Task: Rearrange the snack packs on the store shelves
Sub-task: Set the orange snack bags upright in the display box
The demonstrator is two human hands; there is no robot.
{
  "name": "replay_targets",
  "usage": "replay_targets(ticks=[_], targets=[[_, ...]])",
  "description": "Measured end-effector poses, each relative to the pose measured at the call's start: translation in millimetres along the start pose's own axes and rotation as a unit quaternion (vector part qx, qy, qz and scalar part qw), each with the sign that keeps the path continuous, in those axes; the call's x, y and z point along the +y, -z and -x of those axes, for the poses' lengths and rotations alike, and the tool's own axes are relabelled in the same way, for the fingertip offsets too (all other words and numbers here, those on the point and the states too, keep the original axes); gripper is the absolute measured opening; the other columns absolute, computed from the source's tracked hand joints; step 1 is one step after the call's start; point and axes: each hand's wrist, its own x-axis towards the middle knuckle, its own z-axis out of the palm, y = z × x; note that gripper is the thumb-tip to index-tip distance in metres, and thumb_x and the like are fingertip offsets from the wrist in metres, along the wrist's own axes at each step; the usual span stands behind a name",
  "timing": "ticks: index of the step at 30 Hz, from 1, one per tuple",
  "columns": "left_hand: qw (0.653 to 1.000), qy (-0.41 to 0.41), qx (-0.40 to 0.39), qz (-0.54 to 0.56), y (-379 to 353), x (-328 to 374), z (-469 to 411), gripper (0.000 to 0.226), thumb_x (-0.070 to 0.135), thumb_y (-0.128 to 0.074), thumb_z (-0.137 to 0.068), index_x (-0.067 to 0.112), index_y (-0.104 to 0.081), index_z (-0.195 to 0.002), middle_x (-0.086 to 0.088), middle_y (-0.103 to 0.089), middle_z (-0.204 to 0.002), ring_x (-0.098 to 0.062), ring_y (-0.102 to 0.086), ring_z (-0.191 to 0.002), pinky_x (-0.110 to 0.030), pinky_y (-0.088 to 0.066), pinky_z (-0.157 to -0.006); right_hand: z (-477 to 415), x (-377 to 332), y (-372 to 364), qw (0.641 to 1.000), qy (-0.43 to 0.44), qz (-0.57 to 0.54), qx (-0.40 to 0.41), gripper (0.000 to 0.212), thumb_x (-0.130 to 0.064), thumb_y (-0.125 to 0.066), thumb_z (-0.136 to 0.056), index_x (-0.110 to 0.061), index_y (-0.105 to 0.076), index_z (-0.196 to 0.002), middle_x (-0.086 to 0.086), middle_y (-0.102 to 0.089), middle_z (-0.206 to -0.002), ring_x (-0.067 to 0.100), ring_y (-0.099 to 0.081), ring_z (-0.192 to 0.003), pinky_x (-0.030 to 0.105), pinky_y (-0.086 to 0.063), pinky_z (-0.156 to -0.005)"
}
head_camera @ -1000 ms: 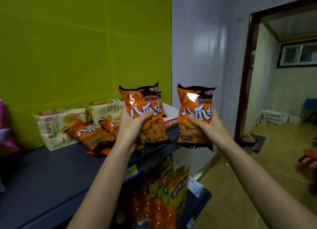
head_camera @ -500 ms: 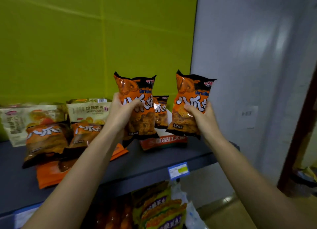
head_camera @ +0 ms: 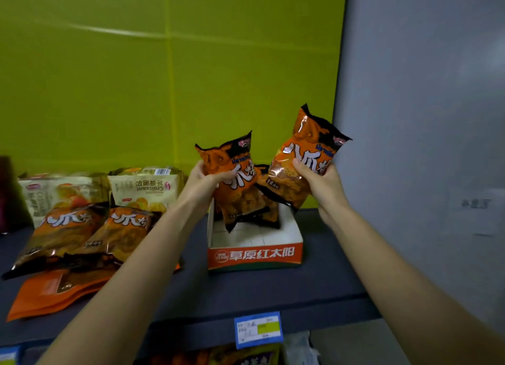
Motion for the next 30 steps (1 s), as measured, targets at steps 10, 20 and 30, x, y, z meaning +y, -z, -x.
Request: replay_targets(ticks=[10, 20, 30], targets=[[0.988, 0.056, -0.018, -0.142, 2, -34, -44, 0.04, 0.0, -0.069, -0.076, 0.011, -0.051, -0.11, -0.013, -0.063, -0.108, -0.022, -0.061, -0.088, -0.026, -0.052, -0.073, -29, 42, -19, 0.994, -0.032, 0.022, -0.103, 0.058, -0.022, -0.064, -0.085, -0.012, -0.032, -0.133, 0.001, -0.051, -0.133, 0.021, -0.049, -0.126, 0.036, -0.043, -0.101], [0.969, 0.077, -0.012, -0.233, 14, -38, -66, 0.045, 0.003, -0.068, -0.079, 0.004, -0.043, -0.117, -0.014, -0.058, -0.116, -0.025, -0.056, -0.102, -0.034, -0.046, -0.088, -39, 65, -37, 0.897, -0.001, 0.419, -0.14, 0.08, -0.032, -0.069, -0.08, 0.002, -0.026, -0.137, 0.018, -0.041, -0.141, 0.033, -0.044, -0.127, 0.042, -0.042, -0.102], [0.94, 0.049, 0.011, -0.338, 20, -53, -75, 0.056, 0.016, -0.07, -0.079, 0.007, -0.042, -0.128, -0.013, -0.057, -0.128, -0.03, -0.056, -0.116, -0.041, -0.047, -0.098, -37, 71, -48, 0.799, 0.041, 0.594, -0.085, 0.078, -0.054, -0.053, -0.084, -0.005, -0.028, -0.14, 0.012, -0.038, -0.142, 0.028, -0.035, -0.13, 0.038, -0.03, -0.104]])
